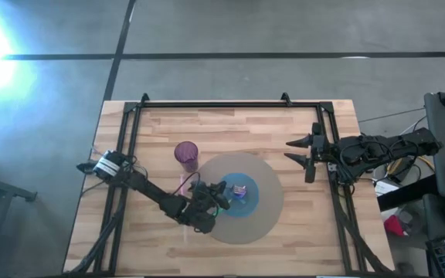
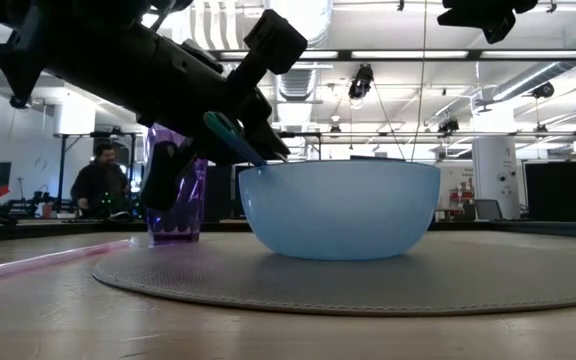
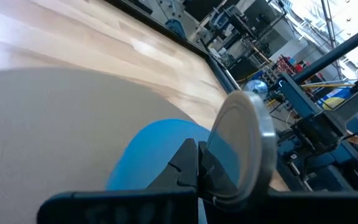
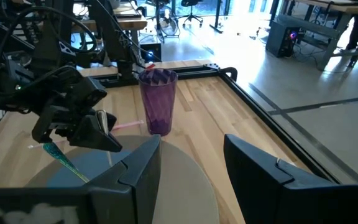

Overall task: Pick & Place Utensil
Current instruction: Put the purple spoon into the bowl

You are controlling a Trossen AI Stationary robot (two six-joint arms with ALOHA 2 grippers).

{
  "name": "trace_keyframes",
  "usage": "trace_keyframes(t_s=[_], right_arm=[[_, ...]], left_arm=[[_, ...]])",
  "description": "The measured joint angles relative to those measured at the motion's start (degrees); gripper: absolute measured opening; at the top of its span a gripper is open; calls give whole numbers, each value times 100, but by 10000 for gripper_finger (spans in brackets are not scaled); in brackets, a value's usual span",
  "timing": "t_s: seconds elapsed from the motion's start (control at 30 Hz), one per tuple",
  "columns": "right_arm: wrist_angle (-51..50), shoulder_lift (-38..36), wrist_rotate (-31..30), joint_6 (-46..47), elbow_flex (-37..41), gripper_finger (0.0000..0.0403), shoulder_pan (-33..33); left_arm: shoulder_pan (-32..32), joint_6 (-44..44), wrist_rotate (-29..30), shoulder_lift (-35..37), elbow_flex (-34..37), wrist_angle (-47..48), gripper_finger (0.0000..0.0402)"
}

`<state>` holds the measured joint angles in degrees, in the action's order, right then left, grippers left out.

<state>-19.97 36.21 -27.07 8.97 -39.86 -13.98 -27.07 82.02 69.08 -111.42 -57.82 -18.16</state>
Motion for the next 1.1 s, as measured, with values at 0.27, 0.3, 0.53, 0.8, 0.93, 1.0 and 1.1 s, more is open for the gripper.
trace_keyframes(t_s=[0.27,0.3,0.53,0.8,0.93,1.0,1.1], right_arm=[[-101,-2,1,2,0,169,2],[-101,-2,2,0,0,169,2],[-105,-2,0,0,0,169,2],[-105,-2,2,2,0,169,2],[-105,-2,2,0,0,169,2],[-105,-2,2,0,0,169,1],[-105,-2,2,0,0,169,0]], left_arm=[[0,258,-103,25,0,181,0],[0,292,-105,40,0,226,0],[0,297,-181,326,2,602,0],[0,818,-431,409,2,1353,0],[0,1176,-341,409,2,1577,0],[0,1157,-359,411,2,1572,0],[0,1152,-365,411,2,1573,0]])
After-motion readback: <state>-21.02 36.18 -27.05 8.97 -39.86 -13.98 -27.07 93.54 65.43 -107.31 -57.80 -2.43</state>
